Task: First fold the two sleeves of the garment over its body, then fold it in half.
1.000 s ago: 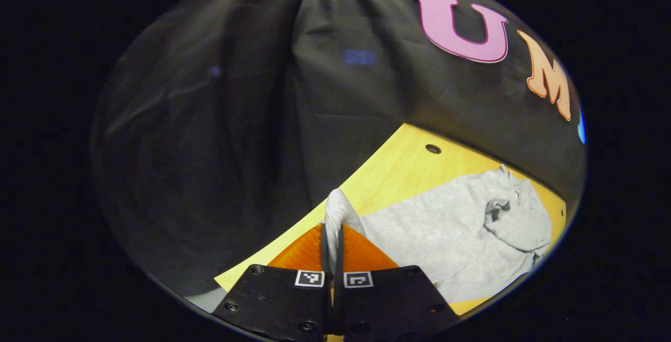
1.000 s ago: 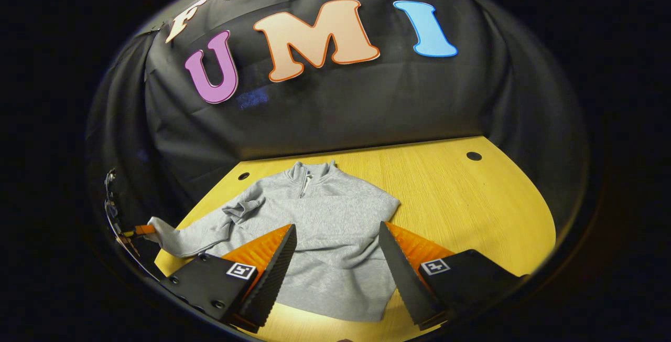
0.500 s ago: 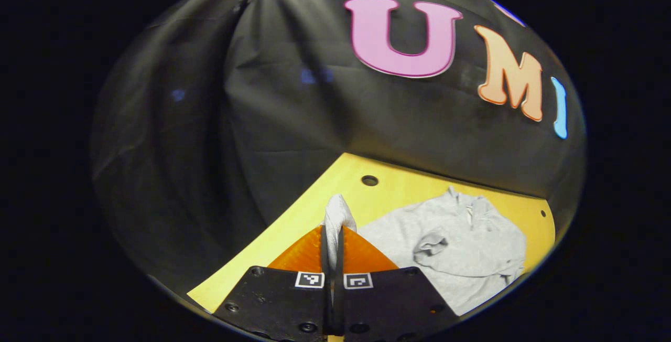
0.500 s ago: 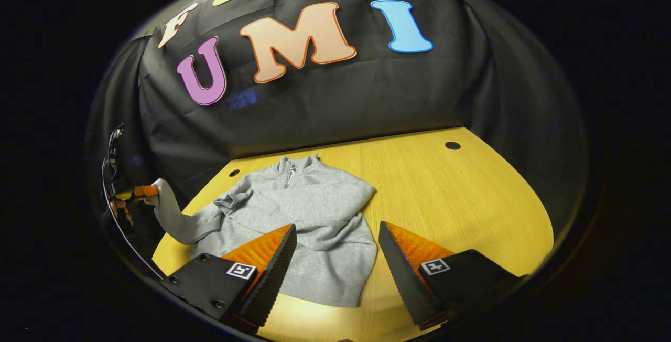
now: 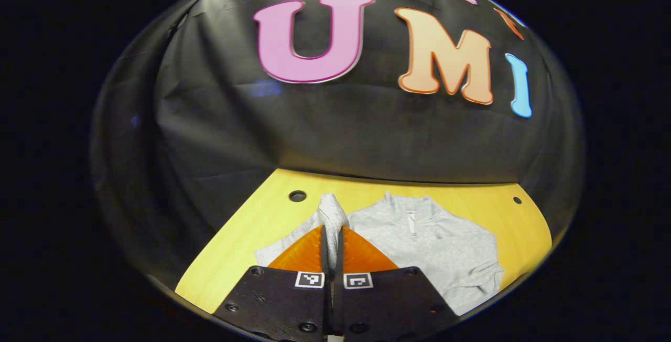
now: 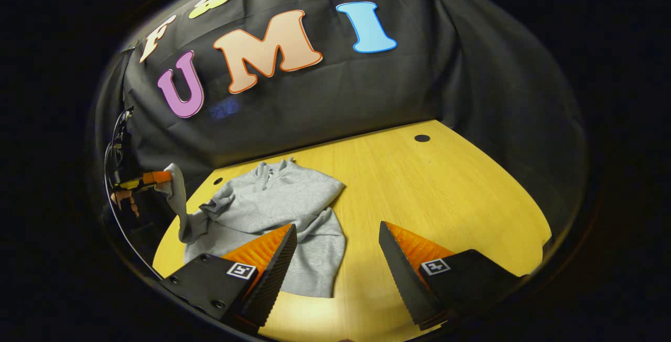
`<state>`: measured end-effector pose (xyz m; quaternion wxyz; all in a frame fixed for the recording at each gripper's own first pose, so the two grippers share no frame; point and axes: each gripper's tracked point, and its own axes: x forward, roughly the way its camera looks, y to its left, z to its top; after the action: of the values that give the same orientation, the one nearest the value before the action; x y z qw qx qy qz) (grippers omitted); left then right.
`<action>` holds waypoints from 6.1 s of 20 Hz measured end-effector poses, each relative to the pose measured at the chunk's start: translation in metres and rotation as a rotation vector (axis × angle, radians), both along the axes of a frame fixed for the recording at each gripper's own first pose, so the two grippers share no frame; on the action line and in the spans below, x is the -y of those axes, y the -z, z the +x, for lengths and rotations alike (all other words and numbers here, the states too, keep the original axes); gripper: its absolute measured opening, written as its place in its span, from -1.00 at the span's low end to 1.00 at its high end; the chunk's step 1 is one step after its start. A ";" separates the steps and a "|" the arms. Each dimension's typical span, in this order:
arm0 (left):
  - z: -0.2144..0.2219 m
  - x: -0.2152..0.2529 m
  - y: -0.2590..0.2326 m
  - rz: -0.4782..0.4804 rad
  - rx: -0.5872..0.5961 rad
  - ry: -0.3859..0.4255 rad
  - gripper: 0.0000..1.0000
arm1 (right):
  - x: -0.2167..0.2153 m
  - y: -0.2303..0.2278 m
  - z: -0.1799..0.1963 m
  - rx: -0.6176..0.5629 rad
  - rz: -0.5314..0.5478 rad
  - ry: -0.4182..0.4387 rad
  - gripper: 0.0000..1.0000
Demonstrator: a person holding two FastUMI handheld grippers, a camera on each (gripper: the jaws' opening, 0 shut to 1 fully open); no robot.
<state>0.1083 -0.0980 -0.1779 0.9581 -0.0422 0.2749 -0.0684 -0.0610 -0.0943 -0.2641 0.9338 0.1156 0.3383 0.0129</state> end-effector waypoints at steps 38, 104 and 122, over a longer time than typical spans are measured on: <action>-0.059 0.164 0.041 0.048 0.008 0.306 0.92 | -0.027 -0.019 0.001 0.010 -0.007 -0.162 0.96; -0.203 -0.025 0.136 -0.135 -0.441 0.019 -1.00 | -0.094 0.077 -0.032 -0.380 0.207 -0.248 -0.93; -0.106 -0.027 0.063 -0.363 -0.369 -0.017 -1.00 | -0.116 -0.004 0.076 -0.334 0.533 -0.063 -0.94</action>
<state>0.0021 -0.0707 -0.2408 0.8690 -0.2276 0.4280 -0.0996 0.0147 0.0222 -0.2605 0.8013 0.3462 0.4751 0.1109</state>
